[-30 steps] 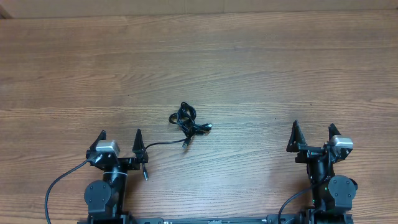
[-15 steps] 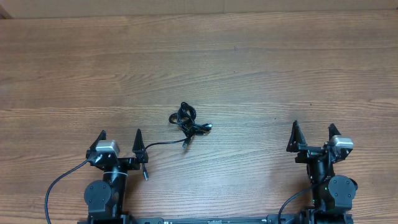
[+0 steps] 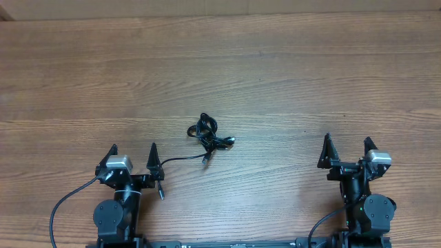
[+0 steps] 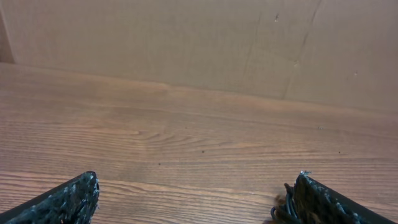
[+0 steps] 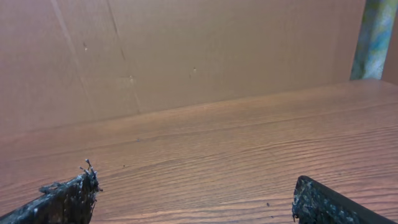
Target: Untangle cables
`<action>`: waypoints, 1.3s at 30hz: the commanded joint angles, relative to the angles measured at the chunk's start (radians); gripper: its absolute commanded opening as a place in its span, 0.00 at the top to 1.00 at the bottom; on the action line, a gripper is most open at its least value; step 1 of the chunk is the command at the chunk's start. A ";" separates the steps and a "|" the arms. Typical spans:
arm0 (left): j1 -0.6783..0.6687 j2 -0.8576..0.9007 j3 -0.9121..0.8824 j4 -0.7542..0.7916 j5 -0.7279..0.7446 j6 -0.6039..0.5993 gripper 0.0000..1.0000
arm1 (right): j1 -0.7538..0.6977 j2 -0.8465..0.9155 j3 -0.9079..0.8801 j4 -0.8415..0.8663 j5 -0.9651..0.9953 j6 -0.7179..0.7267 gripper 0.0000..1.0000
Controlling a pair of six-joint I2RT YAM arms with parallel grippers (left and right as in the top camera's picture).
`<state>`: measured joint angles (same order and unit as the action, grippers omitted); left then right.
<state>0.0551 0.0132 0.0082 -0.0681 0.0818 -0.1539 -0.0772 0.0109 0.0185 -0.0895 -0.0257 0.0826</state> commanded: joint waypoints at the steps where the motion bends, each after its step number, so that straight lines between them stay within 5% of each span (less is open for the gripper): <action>1: 0.004 -0.009 -0.003 0.005 -0.004 0.016 0.01 | -0.002 -0.008 -0.011 0.005 0.003 0.007 0.00; 20: 0.003 -0.009 0.014 0.015 0.055 0.017 0.00 | -0.002 -0.008 -0.011 0.005 0.003 0.007 0.00; 39: 0.003 -0.007 0.116 -0.149 0.102 0.099 0.00 | -0.002 -0.008 -0.011 0.005 0.003 0.008 0.00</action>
<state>0.0547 0.0132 0.0929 -0.2142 0.1688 -0.0750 -0.0772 0.0109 0.0185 -0.0902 -0.0257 0.0822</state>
